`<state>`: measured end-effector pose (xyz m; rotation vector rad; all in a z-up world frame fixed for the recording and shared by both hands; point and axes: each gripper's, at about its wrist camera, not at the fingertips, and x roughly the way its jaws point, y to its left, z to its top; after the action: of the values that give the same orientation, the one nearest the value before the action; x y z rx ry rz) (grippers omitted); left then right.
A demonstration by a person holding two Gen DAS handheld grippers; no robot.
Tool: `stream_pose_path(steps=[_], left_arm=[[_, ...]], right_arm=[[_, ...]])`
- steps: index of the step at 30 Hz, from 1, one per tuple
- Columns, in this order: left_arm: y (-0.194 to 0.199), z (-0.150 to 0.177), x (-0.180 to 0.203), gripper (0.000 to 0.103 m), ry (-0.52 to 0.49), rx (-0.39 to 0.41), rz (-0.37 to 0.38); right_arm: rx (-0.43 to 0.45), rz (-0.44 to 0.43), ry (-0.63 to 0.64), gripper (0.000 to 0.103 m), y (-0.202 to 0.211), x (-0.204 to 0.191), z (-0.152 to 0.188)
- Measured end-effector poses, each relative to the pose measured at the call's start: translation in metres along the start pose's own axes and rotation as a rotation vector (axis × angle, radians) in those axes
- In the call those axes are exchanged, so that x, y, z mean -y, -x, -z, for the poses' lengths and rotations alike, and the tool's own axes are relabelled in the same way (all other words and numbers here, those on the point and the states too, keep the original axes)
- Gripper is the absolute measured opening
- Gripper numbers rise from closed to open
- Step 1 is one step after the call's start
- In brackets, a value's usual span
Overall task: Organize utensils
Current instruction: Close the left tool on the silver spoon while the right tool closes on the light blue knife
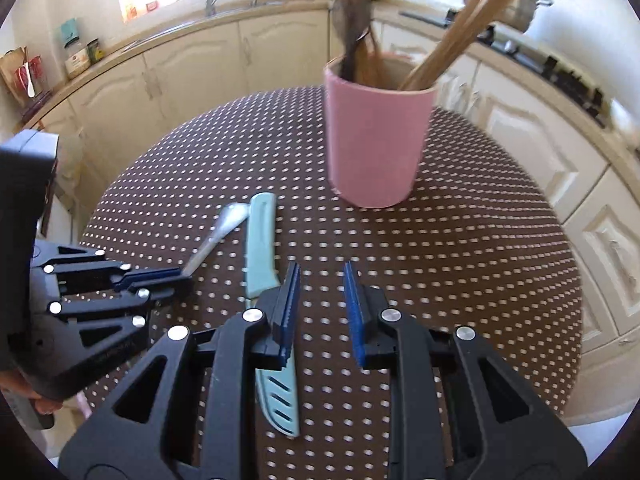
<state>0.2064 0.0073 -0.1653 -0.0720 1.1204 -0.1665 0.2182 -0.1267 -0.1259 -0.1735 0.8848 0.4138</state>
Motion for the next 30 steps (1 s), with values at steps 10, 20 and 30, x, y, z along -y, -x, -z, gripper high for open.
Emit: stream_pose_path(steps=[10, 20, 30], left_arm=[[0.019, 0.005, -0.054, 0.006, 0.064, 0.057, 0.074], [0.023, -0.002, -0.078, 0.006, 0.097, 0.094, 0.102], [0.026, -0.014, -0.076, 0.006, 0.111, 0.138, 0.1]], right_arm=[[-0.132, 0.009, 0.113, 0.027, -0.038, -0.028, -0.026], [-0.258, -0.055, 0.105, 0.029, -0.068, -0.032, -0.05], [-0.391, -0.025, 0.17, 0.03, -0.098, -0.053, -0.064]])
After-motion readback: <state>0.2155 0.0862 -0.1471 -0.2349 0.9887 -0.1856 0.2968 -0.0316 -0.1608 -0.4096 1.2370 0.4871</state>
